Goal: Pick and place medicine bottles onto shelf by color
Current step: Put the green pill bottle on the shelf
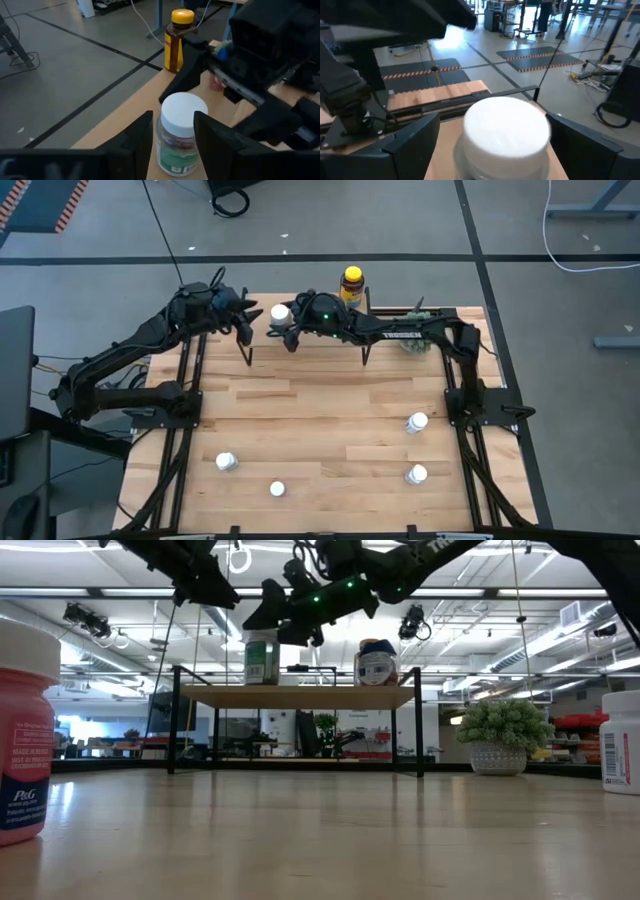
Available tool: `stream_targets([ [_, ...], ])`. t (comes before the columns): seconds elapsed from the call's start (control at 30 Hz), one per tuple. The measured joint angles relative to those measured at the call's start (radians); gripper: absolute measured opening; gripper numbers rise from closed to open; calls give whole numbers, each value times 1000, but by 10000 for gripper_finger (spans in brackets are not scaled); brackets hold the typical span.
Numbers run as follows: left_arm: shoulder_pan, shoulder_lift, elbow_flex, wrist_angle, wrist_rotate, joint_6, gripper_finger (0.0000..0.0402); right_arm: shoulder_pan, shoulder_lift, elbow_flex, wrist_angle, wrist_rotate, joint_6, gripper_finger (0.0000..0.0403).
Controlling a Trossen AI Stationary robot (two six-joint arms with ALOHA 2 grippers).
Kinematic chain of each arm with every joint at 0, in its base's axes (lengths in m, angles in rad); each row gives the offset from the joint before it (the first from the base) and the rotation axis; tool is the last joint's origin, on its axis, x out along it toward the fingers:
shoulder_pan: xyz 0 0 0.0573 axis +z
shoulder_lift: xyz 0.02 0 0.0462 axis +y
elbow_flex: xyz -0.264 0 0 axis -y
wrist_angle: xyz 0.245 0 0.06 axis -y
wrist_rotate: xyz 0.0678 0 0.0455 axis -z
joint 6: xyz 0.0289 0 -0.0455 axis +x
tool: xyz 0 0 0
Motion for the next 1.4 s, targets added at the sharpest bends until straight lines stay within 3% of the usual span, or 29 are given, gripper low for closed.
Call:
stream_targets([
  [0.4, 0, 0, 0, -12, 0, 0, 151, -8, -9, -1, -41, 8, -12, 356],
  [0.73, 0, 0, 0, -33, 0, -4, 134, -8, -11, -1, -41, 8, -13, 239],
  [1.1, 0, 0, 0, -51, 0, -21, 136, -26, -66, -3, -136, 123, -7, 247],
  [1.4, -5, 0, -1, -57, 1, -17, 126, -136, -174, -1, -276, 171, 108, 248],
])
